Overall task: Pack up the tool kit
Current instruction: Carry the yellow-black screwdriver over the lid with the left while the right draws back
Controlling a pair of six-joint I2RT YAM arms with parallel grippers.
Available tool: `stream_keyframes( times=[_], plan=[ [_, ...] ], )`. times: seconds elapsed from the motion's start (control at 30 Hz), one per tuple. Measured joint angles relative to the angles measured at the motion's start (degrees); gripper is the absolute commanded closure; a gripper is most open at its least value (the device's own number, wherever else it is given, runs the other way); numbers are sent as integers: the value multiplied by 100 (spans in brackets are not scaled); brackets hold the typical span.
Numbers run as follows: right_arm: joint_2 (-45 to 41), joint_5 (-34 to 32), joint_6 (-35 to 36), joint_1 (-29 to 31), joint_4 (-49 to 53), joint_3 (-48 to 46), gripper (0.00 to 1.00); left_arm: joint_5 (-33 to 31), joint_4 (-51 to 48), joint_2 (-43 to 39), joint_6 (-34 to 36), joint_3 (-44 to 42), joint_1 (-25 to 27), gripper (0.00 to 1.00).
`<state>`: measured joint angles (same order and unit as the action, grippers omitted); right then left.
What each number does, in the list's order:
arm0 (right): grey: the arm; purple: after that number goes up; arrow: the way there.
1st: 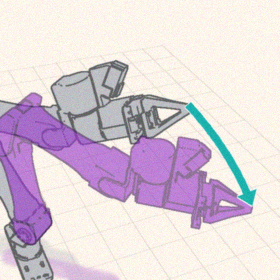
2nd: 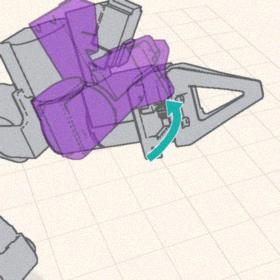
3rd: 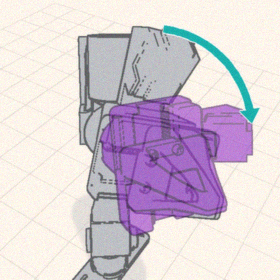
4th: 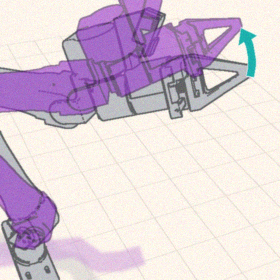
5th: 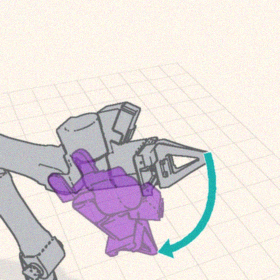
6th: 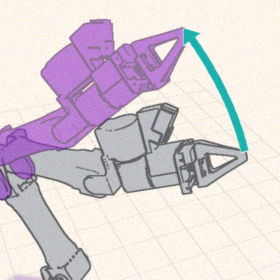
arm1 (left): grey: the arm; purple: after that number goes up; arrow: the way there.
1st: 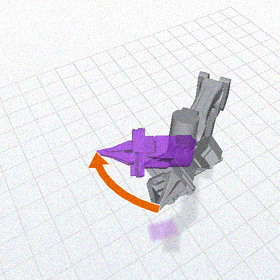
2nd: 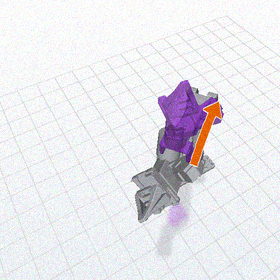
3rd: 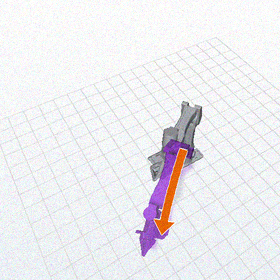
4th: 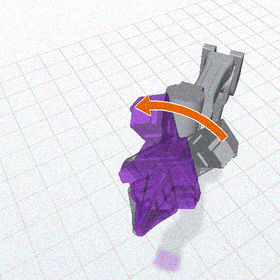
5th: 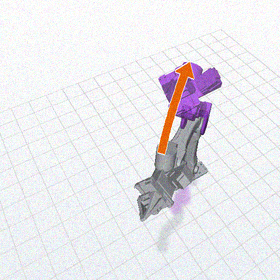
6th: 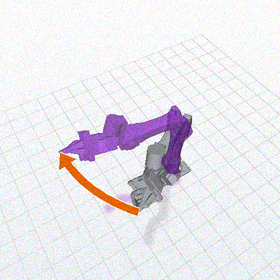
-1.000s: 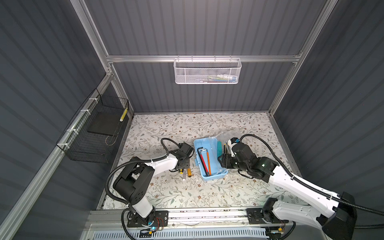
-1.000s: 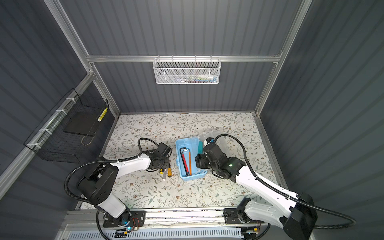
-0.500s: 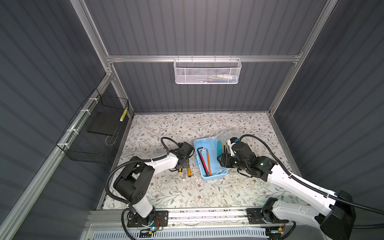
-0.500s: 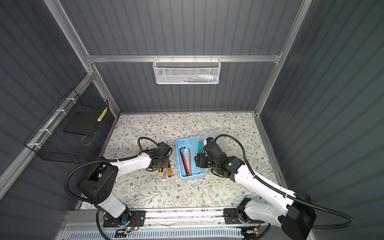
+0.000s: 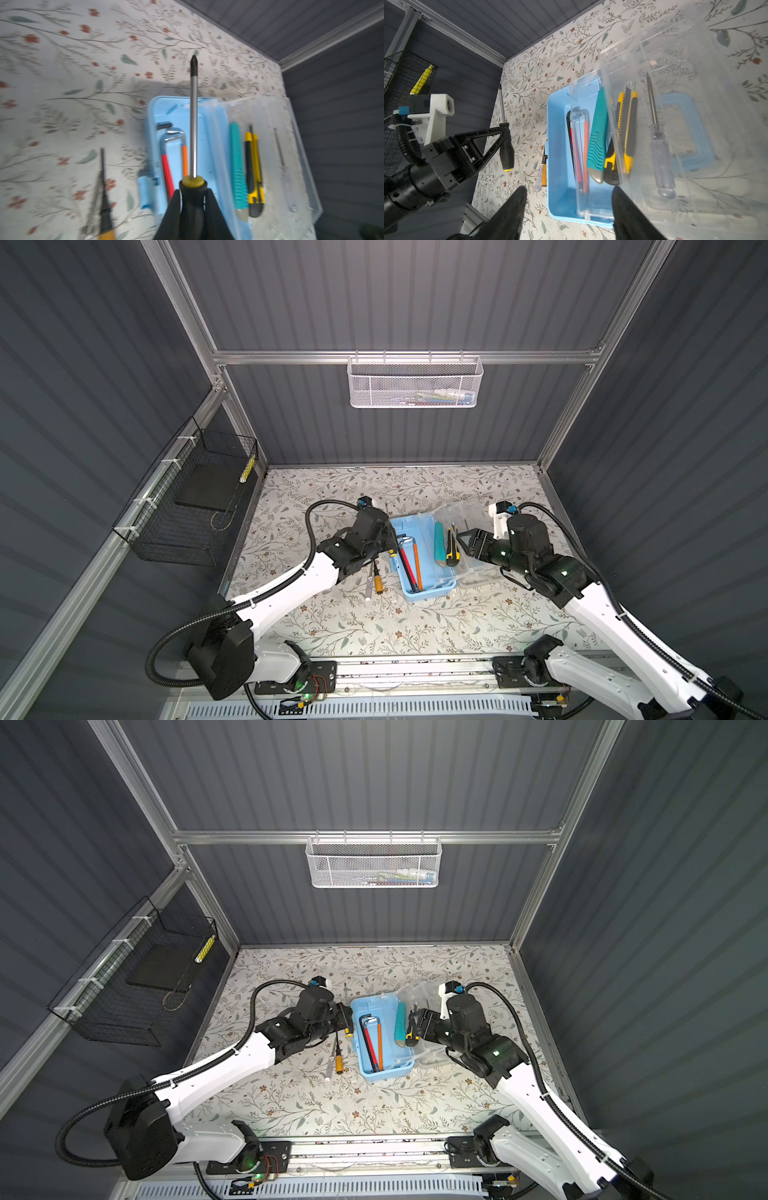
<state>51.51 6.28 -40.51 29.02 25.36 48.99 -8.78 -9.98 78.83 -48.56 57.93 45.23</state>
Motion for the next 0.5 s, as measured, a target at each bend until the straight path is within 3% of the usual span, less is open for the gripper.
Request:
stream_keyframes(
  times=[0.17, 0.5],
  plan=[
    [-289, -7, 7, -138, 225, 4, 34, 293, 765, 557, -382, 376, 476, 100],
    [-798, -334, 232, -275, 809, 120, 34, 378, 1381, 1241, -640, 1036, 721, 100]
  ],
)
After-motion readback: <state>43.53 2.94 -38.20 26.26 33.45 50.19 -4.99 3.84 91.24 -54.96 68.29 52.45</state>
